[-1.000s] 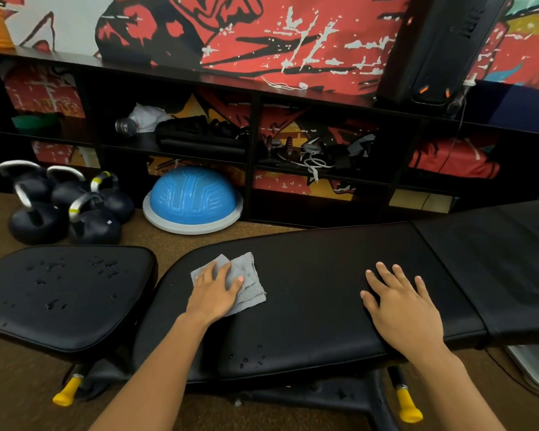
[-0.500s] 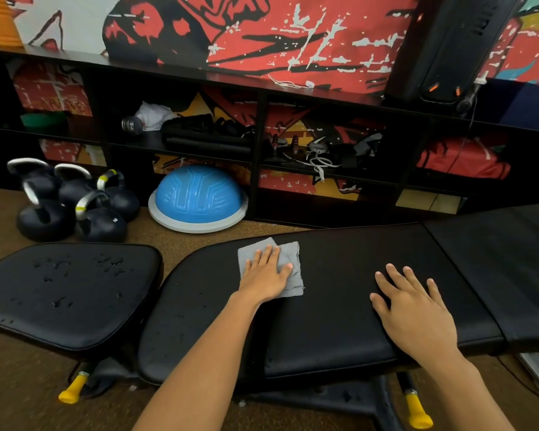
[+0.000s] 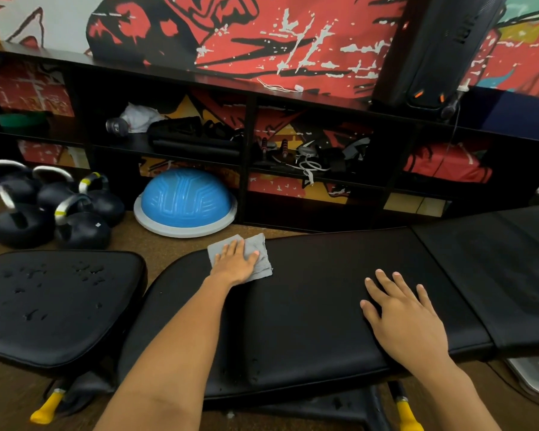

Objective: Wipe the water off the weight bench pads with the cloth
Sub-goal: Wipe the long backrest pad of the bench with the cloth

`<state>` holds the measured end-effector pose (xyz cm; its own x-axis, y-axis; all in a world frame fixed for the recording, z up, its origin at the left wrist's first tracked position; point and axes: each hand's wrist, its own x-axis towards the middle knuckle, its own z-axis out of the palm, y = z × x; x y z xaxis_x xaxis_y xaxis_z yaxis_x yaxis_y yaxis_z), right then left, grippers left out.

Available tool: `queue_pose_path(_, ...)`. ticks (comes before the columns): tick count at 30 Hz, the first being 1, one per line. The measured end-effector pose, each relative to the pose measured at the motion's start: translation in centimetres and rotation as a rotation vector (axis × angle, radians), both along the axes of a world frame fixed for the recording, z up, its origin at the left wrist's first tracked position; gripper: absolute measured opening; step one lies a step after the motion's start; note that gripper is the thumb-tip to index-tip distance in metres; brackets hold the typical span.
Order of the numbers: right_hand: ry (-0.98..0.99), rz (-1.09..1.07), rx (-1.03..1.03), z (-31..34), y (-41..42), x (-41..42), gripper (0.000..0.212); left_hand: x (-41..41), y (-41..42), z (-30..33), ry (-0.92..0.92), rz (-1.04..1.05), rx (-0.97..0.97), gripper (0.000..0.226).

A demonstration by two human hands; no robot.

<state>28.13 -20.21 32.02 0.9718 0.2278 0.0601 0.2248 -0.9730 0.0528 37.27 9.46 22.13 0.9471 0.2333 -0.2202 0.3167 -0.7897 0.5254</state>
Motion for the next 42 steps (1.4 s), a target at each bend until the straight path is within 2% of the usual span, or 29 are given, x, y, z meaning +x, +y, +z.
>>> queue_pose_path(22, 0.017, -0.002, 0.002, 0.1, 0.1, -0.1, 0.052, -8.7, 5.7, -3.6, 0.047, 0.204, -0.014, 0.066)
queue_pose_path(38, 0.094, -0.07, 0.002, 0.9, 1.7, 0.6, 0.05, -13.0, -1.9, -1.2, -0.05, 0.04, -0.019, 0.062)
queue_pose_path(42, 0.088, 0.029, 0.042, 0.3, 4.5, 0.2, 0.051, -12.3, -3.8, -0.4, -0.052, 0.007, -0.009, 0.063)
